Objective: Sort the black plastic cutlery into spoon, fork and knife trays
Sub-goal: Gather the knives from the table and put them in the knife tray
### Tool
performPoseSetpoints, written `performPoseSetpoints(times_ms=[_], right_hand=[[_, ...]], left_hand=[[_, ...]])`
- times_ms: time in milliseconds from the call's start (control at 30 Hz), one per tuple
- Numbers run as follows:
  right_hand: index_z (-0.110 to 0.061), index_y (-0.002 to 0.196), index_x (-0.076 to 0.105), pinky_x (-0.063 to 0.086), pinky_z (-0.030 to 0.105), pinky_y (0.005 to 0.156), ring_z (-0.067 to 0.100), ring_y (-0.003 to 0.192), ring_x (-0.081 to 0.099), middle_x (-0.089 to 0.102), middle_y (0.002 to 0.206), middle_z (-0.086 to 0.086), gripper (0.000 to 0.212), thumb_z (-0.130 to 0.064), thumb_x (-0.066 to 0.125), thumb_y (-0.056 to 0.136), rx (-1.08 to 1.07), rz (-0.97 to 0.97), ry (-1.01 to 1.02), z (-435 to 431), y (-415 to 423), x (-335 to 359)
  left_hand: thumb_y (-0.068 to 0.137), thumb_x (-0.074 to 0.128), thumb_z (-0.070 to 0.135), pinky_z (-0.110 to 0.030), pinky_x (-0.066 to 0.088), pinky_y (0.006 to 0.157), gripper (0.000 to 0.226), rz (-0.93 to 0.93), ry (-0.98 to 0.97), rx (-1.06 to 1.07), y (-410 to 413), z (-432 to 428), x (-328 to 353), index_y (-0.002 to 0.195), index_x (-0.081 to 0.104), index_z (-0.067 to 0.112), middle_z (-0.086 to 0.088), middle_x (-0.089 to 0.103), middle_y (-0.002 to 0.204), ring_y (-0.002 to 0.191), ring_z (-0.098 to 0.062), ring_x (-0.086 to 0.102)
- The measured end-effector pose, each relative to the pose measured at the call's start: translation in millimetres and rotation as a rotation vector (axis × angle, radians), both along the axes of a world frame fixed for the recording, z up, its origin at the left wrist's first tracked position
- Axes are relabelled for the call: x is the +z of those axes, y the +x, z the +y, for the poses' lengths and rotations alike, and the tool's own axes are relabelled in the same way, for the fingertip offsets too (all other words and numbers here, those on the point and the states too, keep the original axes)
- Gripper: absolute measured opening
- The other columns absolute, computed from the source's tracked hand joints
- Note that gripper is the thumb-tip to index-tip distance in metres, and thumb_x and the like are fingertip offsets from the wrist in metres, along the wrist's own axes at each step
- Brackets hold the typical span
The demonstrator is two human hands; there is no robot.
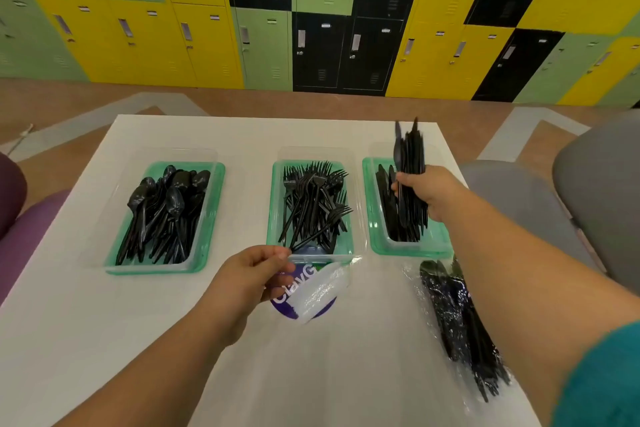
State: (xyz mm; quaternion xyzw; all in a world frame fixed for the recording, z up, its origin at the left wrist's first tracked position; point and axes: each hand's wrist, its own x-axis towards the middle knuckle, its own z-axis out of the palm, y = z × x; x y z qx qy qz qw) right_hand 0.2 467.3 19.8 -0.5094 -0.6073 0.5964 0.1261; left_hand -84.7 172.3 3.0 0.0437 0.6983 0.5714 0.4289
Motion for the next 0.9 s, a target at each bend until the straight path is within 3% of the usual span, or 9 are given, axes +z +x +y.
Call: performPoseSetpoints(times_ms=[133,267,333,400,500,567,700,833,900], right_hand=[[0.004,0.117,0.059,0.052,0.051,0.091,0.037,0.101,0.062,0.065,0.110,0.021,0.041,-0.022,0.067,0.087,0.053,-0.272,0.092,2,-7,-33],[0.003,0.113,0.061,0.053,0.044,0.088,0.037,0.097,0.062,0.065,0.108,0.023,0.034,-0.021,0.065,0.089,0.094,-0.396,0.246,0,-8,-43],[0.002,0.114,0.058,0.050,0.034,0.079,0.035,0.095,0.061,0.064,0.109,0.022,0.035,-0.022,0.063,0.090,0.126,-0.461,0.343,0,-7,-43],[0.002,0.120,0.054,0.045,0.033,0.076,0.035,0.100,0.058,0.061,0.115,0.021,0.039,-0.024,0.061,0.092,0.122,-0.494,0.406,3,-5,-43],[0.002,0.130,0.046,0.045,0.035,0.085,0.037,0.114,0.054,0.056,0.126,0.022,0.044,-0.022,0.056,0.095,0.081,-0.518,0.458,8,-1,-43],[0.001,0.132,0.044,0.045,0.034,0.085,0.037,0.115,0.053,0.054,0.128,0.022,0.044,-0.020,0.054,0.095,0.108,-0.572,0.476,11,3,-43],[-0.002,0.132,0.047,0.047,0.033,0.080,0.036,0.110,0.057,0.055,0.126,0.021,0.046,-0.021,0.060,0.092,0.197,-0.618,0.469,11,7,-44],[-0.007,0.131,0.049,0.050,0.036,0.081,0.035,0.104,0.058,0.053,0.123,0.019,0.045,-0.015,0.063,0.088,0.184,-0.641,0.496,12,14,-47],[-0.009,0.131,0.047,0.050,0.036,0.077,0.033,0.101,0.058,0.051,0.123,0.018,0.048,-0.012,0.064,0.087,0.193,-0.671,0.503,11,18,-47]], left_hand=[[0.092,0.059,0.011,-0.018,0.049,0.059,0.012,0.226,-0.077,-0.041,-11,8,-5,0.094,0.069,0.017,-0.003,0.071,0.081,0.070,-0.013,0.062],[0.090,0.061,0.017,-0.014,0.043,0.057,0.012,0.617,-0.258,-0.205,-23,39,0,0.089,0.068,0.026,0.010,0.066,0.085,0.070,-0.003,0.058],[0.090,0.060,0.017,-0.015,0.043,0.069,0.015,0.783,-0.329,-0.330,-27,57,1,0.098,0.071,0.024,0.012,0.064,0.088,0.074,-0.004,0.057],[0.091,0.059,0.017,-0.020,0.045,0.079,0.019,0.871,-0.379,-0.443,-30,74,-1,0.106,0.070,0.020,0.006,0.068,0.099,0.087,-0.011,0.061],[0.090,0.059,0.019,-0.029,0.050,0.086,0.024,0.957,-0.495,-0.586,-33,91,-8,0.113,0.066,0.016,-0.003,0.068,0.109,0.098,-0.020,0.062],[0.090,0.060,0.020,-0.031,0.049,0.077,0.021,1.013,-0.585,-0.680,-33,98,-13,0.108,0.065,0.011,-0.006,0.066,0.098,0.087,-0.022,0.061],[0.088,0.058,0.014,-0.028,0.040,0.060,0.012,1.047,-0.703,-0.757,-34,104,-22,0.076,0.058,0.013,0.002,0.045,0.061,0.054,-0.013,0.043],[0.086,0.055,0.010,-0.027,0.041,0.059,0.021,1.022,-0.696,-0.737,-34,106,-27,0.065,0.053,0.014,0.001,0.043,0.057,0.049,-0.010,0.039],[0.086,0.055,0.015,-0.027,0.041,0.058,0.018,1.019,-0.654,-0.709,-33,106,-26,0.069,0.058,0.011,0.000,0.048,0.060,0.053,-0.013,0.044]])
